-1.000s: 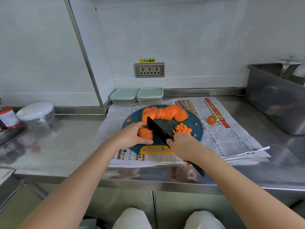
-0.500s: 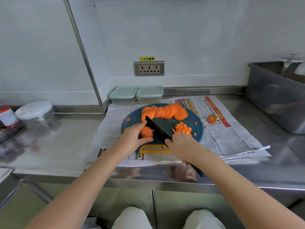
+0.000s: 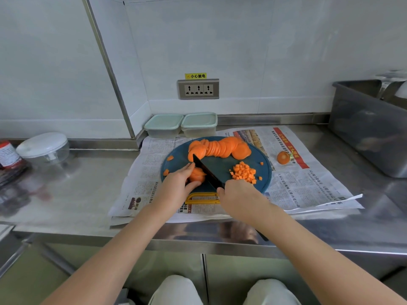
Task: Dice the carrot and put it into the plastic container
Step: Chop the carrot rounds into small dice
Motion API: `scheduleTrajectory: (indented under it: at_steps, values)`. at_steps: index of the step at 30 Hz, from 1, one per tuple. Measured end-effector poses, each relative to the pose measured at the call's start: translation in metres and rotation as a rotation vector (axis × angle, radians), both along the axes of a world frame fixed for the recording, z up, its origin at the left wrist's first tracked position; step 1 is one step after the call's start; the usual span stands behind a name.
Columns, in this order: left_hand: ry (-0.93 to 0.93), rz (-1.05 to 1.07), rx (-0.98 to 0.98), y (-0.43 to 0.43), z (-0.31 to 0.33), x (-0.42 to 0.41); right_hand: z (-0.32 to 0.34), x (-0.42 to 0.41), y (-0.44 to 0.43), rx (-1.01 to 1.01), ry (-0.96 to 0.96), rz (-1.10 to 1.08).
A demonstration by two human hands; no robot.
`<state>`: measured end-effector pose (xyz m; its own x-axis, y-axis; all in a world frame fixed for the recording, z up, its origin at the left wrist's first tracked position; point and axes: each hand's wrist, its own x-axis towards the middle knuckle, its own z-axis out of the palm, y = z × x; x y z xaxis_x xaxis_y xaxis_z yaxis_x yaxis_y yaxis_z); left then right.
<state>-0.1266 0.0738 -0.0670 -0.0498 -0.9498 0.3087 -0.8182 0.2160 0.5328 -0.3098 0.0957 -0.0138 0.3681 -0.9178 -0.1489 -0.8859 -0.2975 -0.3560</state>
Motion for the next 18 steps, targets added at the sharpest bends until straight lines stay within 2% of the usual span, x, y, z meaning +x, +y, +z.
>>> scheduleTrajectory:
  at_steps: [7,13,18]
  values:
    - [0.024,0.087,-0.149,0.002,-0.008,-0.002,0.003,-0.006,-0.018,-0.012,-0.015,-0.013]
    - [0.118,0.039,-0.17,0.003,-0.012,0.002,-0.003,-0.007,-0.028,-0.067,-0.005,0.001]
    - [0.115,0.014,-0.183,0.007,-0.016,0.004,0.001,-0.011,-0.026,0.032,-0.062,0.038]
